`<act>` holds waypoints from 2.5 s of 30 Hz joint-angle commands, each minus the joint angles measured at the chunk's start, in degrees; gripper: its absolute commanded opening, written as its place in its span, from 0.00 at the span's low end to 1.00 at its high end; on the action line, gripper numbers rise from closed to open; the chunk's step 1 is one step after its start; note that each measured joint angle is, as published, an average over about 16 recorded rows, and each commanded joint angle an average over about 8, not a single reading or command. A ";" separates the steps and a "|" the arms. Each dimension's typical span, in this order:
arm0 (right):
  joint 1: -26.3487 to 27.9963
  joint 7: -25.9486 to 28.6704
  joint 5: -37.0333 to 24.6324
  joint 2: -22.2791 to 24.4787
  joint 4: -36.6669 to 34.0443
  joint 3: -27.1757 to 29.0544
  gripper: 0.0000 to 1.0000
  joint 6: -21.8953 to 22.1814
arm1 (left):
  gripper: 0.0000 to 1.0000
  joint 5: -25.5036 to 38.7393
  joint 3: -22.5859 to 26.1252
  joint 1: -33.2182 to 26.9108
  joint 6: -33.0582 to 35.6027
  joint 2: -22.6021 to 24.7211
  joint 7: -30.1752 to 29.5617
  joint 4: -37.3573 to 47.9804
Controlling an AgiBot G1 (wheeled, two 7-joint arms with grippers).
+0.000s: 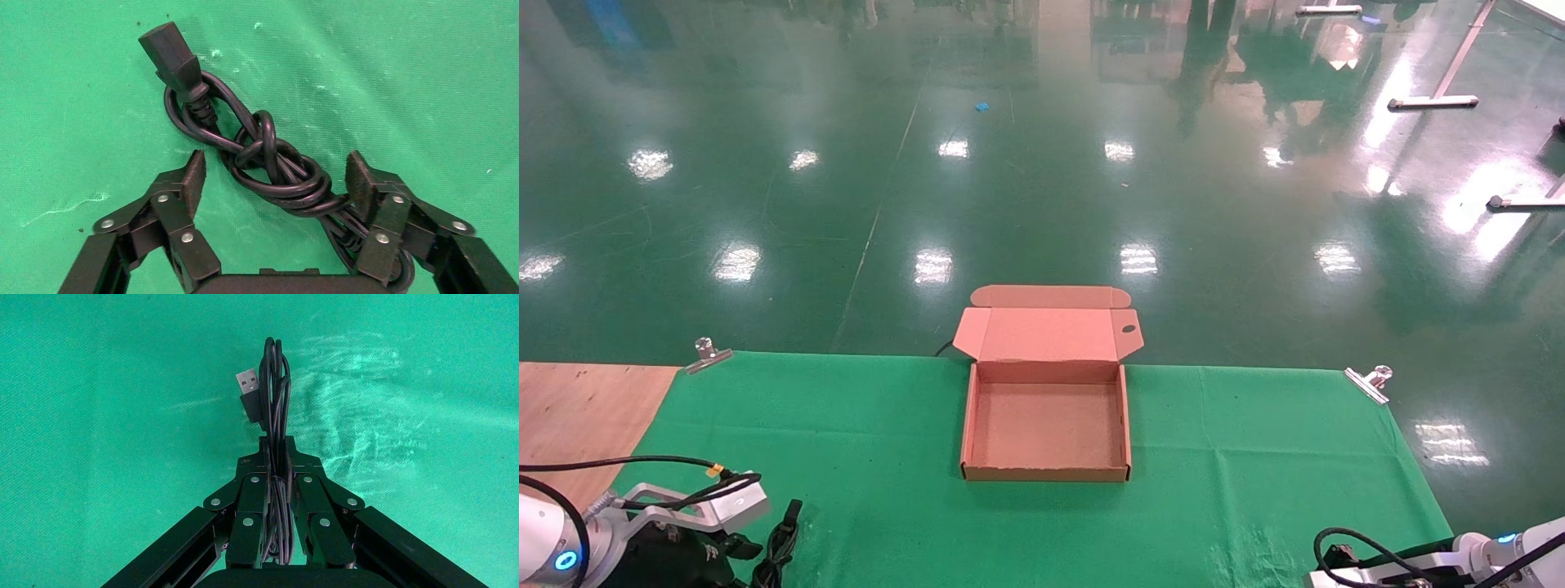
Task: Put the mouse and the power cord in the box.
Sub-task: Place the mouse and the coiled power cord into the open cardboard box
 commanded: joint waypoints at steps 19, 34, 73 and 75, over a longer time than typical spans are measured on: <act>0.00 0.09 0.18 0.32 0.10 0.14 0.00 -0.07 | 0.00 0.85 0.53 -1.18 -0.12 1.38 2.57 0.40; 6.35 -0.59 1.62 2.05 2.31 1.14 0.00 -5.37 | 0.00 3.05 1.96 -9.49 1.90 4.99 12.56 2.56; 30.37 9.86 0.51 -13.68 7.68 0.78 0.00 -3.66 | 0.00 5.36 -5.46 -27.51 -2.91 15.75 50.36 -0.96; 30.50 9.67 0.52 -14.27 7.00 0.80 0.00 -3.01 | 0.00 5.91 -5.88 -27.06 -2.28 15.71 49.29 -2.52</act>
